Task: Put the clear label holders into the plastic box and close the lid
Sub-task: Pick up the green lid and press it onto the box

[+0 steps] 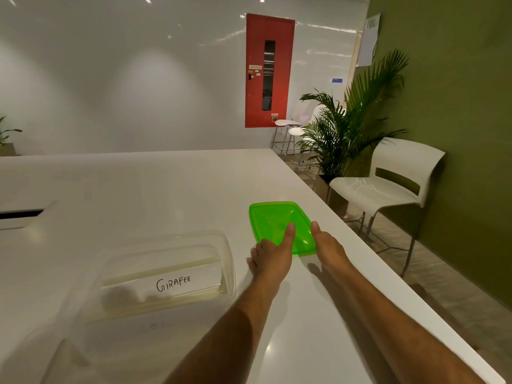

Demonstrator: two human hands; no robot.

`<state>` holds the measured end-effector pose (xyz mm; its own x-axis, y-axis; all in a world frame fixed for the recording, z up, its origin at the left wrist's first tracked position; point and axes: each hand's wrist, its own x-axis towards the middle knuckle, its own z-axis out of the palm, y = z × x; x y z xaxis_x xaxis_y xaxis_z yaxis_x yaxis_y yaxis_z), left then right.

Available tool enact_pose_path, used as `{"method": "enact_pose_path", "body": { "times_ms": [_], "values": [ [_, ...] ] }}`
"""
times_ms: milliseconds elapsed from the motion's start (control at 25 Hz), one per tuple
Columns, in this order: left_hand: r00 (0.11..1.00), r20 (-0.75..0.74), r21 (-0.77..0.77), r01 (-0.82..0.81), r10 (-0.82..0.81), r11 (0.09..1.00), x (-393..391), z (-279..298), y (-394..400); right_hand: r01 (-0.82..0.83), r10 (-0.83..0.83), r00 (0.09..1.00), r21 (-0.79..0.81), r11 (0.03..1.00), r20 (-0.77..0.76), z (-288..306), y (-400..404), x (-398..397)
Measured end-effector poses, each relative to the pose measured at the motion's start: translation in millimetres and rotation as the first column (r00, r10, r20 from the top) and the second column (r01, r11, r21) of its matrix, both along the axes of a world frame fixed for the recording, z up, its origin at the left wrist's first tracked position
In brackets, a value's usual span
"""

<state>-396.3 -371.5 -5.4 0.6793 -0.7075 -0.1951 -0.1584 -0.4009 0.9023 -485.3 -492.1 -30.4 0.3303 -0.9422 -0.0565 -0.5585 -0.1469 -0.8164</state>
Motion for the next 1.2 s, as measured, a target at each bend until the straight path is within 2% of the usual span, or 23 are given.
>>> {"method": "enact_pose_path", "body": {
  "times_ms": [200,280,400,520,640,720,840,1000,1120,1200],
  "values": [
    [0.999,-0.027,-0.065,0.019,-0.021,0.998,-4,1,7,0.230,-0.208,0.967,-0.153,0.961,0.147,-12,2,-10],
    [0.998,-0.064,-0.097,0.013,-0.019,0.995,-8,3,12,0.312,-0.271,0.923,-0.121,0.942,0.272,-13,4,-12],
    [0.987,-0.149,-0.158,0.033,-0.057,0.987,-16,10,19,0.403,-0.362,0.770,0.039,0.914,0.525,-7,10,-18],
    [0.954,-0.285,-0.238,0.027,-0.096,0.971,-23,19,24,0.435,-0.362,0.697,0.036,0.900,0.620,6,18,-26],
    [0.881,-0.451,-0.266,0.021,-0.144,0.964,-27,34,29,0.380,-0.315,0.597,0.086,0.921,0.738,32,31,-33],
    [0.821,-0.533,-0.315,0.032,-0.205,0.949,-26,47,33,0.356,-0.214,0.562,0.000,0.934,0.799,53,45,-36],
    [0.758,-0.598,-0.417,-0.017,-0.260,0.909,-19,71,44,0.360,0.001,0.569,-0.250,0.899,0.822,78,71,-39],
    [0.622,-0.696,-0.566,-0.166,-0.360,0.808,13,100,72,0.383,0.194,0.603,-0.494,0.781,0.774,85,98,-41],
    [0.541,-0.704,-0.656,-0.248,-0.460,0.713,54,114,110,0.383,0.286,0.696,-0.678,0.628,0.658,83,112,-44],
    [0.559,-0.690,-0.673,-0.260,-0.460,0.693,82,120,136,0.352,0.327,0.776,-0.801,0.484,0.539,81,122,-43]
  ]
}}
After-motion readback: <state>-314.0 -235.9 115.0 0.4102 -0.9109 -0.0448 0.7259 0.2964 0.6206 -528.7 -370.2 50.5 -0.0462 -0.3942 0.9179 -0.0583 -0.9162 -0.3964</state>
